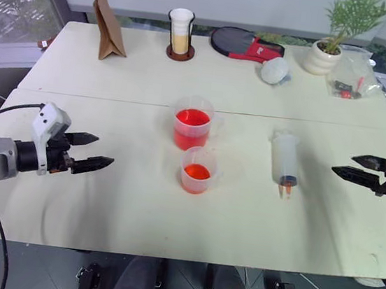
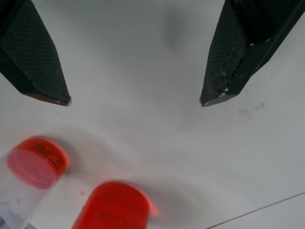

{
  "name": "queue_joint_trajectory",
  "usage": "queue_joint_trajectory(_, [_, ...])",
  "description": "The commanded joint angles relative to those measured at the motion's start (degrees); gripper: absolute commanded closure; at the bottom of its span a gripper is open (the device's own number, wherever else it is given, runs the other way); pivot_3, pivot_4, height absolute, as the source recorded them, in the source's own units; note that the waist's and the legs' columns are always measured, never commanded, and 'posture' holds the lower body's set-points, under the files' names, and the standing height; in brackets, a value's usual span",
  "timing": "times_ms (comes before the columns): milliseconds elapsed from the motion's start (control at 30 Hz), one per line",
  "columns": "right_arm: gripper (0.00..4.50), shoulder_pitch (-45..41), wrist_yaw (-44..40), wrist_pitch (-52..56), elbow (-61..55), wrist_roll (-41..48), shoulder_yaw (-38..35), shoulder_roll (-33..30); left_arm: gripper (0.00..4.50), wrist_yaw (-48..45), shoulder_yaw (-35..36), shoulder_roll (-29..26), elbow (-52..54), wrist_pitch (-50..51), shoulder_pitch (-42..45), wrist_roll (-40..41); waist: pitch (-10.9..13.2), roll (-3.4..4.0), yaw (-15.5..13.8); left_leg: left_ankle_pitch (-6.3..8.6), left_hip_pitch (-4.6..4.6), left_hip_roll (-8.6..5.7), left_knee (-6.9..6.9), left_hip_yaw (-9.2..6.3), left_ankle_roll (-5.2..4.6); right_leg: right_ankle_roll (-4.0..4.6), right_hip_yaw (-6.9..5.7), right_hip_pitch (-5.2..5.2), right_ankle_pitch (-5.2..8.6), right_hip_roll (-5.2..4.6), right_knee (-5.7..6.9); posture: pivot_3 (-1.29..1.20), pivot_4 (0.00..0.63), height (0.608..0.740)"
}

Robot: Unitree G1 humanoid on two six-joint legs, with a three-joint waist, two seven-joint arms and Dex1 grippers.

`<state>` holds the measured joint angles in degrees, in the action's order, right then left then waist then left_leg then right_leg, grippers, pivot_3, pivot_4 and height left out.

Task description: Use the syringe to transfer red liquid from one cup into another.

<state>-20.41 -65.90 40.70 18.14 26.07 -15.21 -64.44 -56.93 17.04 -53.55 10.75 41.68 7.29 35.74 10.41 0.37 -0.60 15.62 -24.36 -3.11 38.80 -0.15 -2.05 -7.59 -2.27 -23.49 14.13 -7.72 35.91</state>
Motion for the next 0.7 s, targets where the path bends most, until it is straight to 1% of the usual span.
queue_joint_trajectory(33, [0.0, -0.96, 0.69, -0.67, -1.55, 0.0, -0.66, 0.25, 0.04, 1.49, 2.4, 0.91, 1.08, -0.06, 1.46, 1.52, 0.0, 0.0, -0.02, 0.0, 0.0, 0.0, 0.0, 0.0, 0.0, 0.0, 0.0, 0.0, 0.0, 0.0, 0.0, 0.0, 0.15, 0.74])
queue_joint_trajectory(100, [0.0, -1.31, 1.12, -1.14, -1.37, -0.43, -0.31, 0.57, 0.04, 2.39, 2.92, 1.64, 1.17, 0.83, 2.46, 2.4, 0.0, 0.0, -0.14, 0.0, -0.01, 0.0, 0.0, 0.0, 0.0, 0.0, 0.0, 0.0, 0.0, 0.0, 0.0, 0.0, 0.15, 0.74])
queue_joint_trajectory(333, [0.0, -3.11, 2.85, -1.89, -0.35, -1.7, 0.69, 1.24, 0.04, 3.43, 1.99, 1.72, 0.71, 0.1, 2.32, 0.98, 0.0, 0.0, 0.03, -0.03, -0.01, -0.01, -0.03, -0.01, 0.05, 0.0, 0.0, -0.02, 0.0, 0.02, 0.0, 0.0, 0.15, 0.74])
queue_joint_trajectory(533, [0.0, -7.64, 6.58, 3.28, 0.05, -2.5, 2.49, 2.29, 0.04, 3.51, 0.69, 1.92, 0.2, -0.5, 3.71, 0.74, 0.0, 0.0, -0.04, -0.03, -0.01, -0.01, -0.02, 0.0, 0.05, 0.0, 0.0, -0.02, 0.0, 0.01, 0.0, 0.0, 0.15, 0.74])
queue_joint_trajectory(600, [0.0, -8.37, 5.42, 4.35, -2.08, -2.39, 3.72, 1.46, 0.04, 3.21, 0.47, 1.96, -0.36, -0.88, 4.79, 0.88, 0.0, 0.0, -0.1, -0.03, -0.01, -0.01, -0.02, -0.01, 0.05, 0.0, 0.0, -0.03, 0.0, 0.02, 0.0, 0.0, 0.15, 0.74])
queue_joint_trajectory(700, [0.0, -11.72, 4.5, 6.62, -3.35, -3.29, 6.19, -0.7, 0.04, 2.68, 1.23, 2.5, -0.68, 1.19, 6.78, 3.81, 0.0, 0.01, 0.01, -0.04, -0.02, -0.02, -0.02, 0.0, 0.06, 0.0, 0.0, -0.06, 0.0, 0.02, 0.02, 0.0, 0.15, 0.74])
